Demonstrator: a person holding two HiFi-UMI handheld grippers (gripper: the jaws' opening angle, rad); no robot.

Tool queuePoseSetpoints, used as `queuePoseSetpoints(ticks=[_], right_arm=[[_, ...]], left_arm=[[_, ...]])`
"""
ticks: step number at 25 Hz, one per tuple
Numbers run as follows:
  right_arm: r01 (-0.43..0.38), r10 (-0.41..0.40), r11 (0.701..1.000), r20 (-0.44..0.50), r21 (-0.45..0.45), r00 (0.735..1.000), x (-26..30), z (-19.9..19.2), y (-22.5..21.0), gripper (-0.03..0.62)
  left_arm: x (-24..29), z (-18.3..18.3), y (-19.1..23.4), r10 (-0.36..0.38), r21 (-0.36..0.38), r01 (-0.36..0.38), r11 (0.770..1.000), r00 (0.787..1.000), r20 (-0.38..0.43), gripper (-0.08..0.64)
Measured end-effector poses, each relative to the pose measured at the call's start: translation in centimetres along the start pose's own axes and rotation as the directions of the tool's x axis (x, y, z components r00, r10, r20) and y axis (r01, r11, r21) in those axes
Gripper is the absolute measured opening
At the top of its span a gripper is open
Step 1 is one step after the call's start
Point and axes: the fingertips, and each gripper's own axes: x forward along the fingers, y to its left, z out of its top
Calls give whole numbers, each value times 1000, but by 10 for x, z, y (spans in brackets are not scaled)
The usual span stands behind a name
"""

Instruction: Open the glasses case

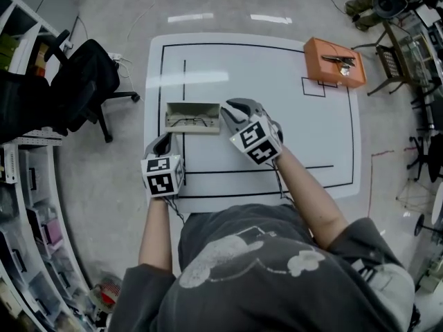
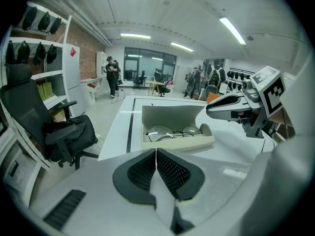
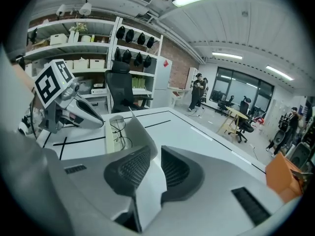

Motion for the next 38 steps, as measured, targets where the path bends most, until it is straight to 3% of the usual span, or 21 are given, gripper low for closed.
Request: queuePoseSetpoints(ticks=[11, 15, 23, 38], right_arm=[[-79, 80, 997, 87, -19, 993, -60, 4, 11, 38], [-122, 130, 990, 113, -74, 985, -80, 1, 17, 3], [-174, 195, 975, 155, -139, 968, -127, -11, 29, 0], [-260, 302, 936, 162, -236, 939, -223, -77, 52, 0]], left_arm=[[-59, 0, -31, 128, -49, -124, 991, 989, 75, 3], [-87, 4, -52, 190, -95, -178, 979, 971, 143, 3], [-132, -1, -99, 266, -159, -235, 959, 939, 219, 3], [-197, -53, -200, 379, -243, -318, 916, 886, 267, 3]])
